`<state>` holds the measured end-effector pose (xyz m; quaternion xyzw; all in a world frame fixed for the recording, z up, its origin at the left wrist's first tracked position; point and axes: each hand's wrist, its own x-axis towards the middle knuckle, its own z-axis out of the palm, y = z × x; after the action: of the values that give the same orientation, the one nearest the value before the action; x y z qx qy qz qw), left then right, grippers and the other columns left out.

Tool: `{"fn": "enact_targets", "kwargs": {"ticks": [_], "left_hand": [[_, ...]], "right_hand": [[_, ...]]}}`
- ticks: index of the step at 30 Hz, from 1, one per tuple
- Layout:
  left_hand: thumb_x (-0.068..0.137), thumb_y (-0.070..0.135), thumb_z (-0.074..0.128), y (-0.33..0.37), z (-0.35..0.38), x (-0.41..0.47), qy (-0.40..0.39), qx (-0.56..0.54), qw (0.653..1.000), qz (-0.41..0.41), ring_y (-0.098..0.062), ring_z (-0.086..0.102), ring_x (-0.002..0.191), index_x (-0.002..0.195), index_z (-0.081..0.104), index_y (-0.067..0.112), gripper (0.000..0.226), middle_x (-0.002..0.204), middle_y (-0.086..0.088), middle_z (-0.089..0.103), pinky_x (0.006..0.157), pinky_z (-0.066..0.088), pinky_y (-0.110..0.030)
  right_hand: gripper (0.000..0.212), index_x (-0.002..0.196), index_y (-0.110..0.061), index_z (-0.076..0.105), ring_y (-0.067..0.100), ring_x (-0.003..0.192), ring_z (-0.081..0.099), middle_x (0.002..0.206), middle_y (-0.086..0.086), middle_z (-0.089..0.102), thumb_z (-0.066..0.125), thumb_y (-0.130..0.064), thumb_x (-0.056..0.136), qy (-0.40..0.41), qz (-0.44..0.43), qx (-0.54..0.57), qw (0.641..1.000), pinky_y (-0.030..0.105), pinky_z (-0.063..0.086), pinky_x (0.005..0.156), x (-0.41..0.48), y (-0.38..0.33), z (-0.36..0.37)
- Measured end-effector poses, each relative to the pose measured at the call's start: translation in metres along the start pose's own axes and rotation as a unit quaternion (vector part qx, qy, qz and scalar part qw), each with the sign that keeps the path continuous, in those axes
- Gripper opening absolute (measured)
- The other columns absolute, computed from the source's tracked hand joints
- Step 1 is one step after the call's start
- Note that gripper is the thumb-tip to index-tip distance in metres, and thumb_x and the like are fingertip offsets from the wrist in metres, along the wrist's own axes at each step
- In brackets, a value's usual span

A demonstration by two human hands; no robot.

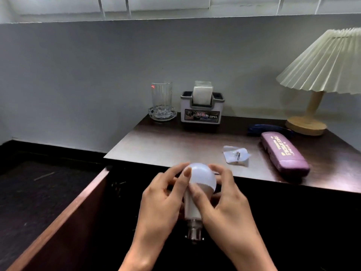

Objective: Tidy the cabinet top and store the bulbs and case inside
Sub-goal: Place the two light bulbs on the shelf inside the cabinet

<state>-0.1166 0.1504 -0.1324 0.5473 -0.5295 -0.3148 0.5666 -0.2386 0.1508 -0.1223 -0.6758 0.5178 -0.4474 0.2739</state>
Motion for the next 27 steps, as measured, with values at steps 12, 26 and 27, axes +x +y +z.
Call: {"fn": "enact_targets", "kwargs": {"ticks": [12, 26, 27], "left_hand": [[0.070, 0.060, 0.052, -0.105, 0.040, -0.010, -0.029, 0.133, 0.988, -0.074, -0.007, 0.064, 0.091, 0.090, 0.056, 0.040, 0.028, 0.088, 0.010, 0.067, 0.075, 0.043, -0.012], [0.091, 0.029, 0.051, -0.115, 0.078, 0.061, -0.021, 0.266, 0.964, -0.014, -0.033, 0.062, 0.093, 0.098, 0.062, 0.003, 0.029, 0.099, -0.019, 0.068, 0.074, 0.041, -0.032], [0.091, 0.028, 0.051, -0.115, 0.079, 0.062, -0.022, 0.268, 0.963, -0.014, -0.033, 0.062, 0.093, 0.097, 0.063, 0.003, 0.029, 0.099, -0.019, 0.068, 0.074, 0.040, -0.031]], "right_hand": [[0.076, 0.116, -0.043, 0.047, 0.025, 0.107, 0.059, 0.119, 0.008, 0.055, 0.051, -0.060, 0.042, 0.033, 0.122, 0.043, 0.991, 0.031, 0.048, 0.087, -0.012, 0.104, 0.054], [0.065, 0.116, -0.008, 0.056, 0.033, 0.105, 0.055, 0.114, 0.019, 0.053, 0.054, -0.034, 0.057, 0.000, 0.142, 0.008, 0.990, 0.039, 0.046, 0.092, 0.059, 0.146, 0.060], [0.066, 0.116, -0.008, 0.057, 0.033, 0.106, 0.055, 0.114, 0.020, 0.054, 0.054, -0.037, 0.056, 0.001, 0.143, 0.008, 0.990, 0.039, 0.046, 0.092, 0.060, 0.147, 0.061]]}}
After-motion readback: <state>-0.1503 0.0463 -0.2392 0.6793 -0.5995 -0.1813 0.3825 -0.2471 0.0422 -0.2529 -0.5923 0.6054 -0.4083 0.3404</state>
